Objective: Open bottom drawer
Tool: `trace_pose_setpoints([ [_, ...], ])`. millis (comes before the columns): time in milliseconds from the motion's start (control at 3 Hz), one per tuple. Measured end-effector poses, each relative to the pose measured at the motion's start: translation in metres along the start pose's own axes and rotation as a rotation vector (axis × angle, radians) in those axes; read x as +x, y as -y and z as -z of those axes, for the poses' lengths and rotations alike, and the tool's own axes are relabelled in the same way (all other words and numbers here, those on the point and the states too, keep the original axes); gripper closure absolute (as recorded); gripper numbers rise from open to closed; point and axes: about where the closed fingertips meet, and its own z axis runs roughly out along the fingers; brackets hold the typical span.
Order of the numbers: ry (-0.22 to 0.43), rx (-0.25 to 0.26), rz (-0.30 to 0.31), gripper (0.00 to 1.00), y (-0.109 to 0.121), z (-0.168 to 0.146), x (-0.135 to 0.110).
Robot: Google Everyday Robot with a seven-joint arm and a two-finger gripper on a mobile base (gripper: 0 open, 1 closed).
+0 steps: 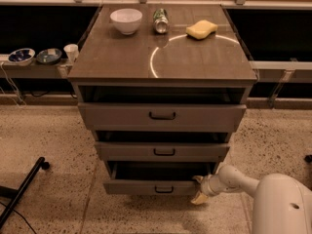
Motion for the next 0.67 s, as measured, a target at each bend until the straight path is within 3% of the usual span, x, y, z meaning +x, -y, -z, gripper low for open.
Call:
trace_pose_setpoints([
  [333, 0.000, 0.000, 0.000, 0.08, 0.0000, 0.0000, 0.0000],
  [667, 0.000, 0.000, 0.000, 0.00, 0.0000, -0.0001, 0.0000],
])
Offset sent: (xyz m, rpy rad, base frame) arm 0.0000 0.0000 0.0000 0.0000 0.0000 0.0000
